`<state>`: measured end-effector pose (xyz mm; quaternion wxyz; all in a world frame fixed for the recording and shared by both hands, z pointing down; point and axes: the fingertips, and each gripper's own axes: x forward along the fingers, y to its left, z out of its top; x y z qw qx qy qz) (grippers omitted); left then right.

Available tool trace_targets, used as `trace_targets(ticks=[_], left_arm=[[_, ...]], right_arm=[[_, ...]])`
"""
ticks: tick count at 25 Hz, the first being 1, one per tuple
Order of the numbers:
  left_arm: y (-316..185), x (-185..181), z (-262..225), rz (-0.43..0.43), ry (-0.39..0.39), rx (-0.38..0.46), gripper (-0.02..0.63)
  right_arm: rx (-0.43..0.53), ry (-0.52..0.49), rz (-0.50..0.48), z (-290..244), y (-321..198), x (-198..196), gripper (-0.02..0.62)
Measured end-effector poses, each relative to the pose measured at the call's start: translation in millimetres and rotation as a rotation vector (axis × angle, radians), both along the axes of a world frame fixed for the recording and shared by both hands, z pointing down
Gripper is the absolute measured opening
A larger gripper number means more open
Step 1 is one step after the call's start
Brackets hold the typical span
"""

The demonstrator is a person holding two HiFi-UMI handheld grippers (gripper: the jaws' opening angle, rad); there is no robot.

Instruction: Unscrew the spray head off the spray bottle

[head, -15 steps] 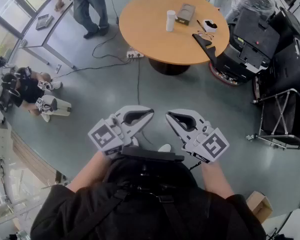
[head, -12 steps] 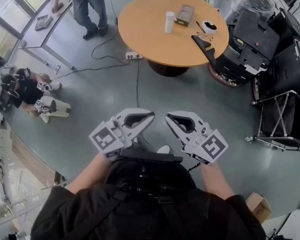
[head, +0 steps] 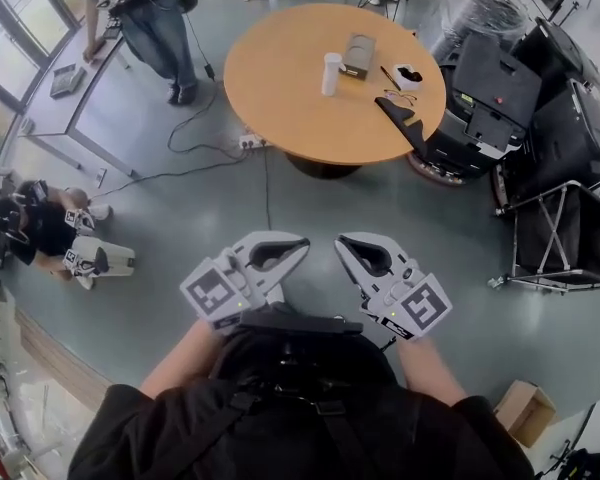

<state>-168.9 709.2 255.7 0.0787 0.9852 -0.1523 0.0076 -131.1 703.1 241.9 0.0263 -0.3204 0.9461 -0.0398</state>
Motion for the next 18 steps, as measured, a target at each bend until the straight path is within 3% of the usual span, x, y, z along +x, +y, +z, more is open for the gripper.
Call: trace_targets(ticks=[9, 18], left_arm=[[-84, -79, 2, 0.077, 0.023, 0.004, 0.012], [-132, -123, 7, 0.143, 0.019, -0.006, 0.012]], right_arm=[[-0.008, 0.019, 0.074, 4, -80, -76, 0.0], [-0.017, 0.056, 0.131, 7, -119, -124, 0.0]])
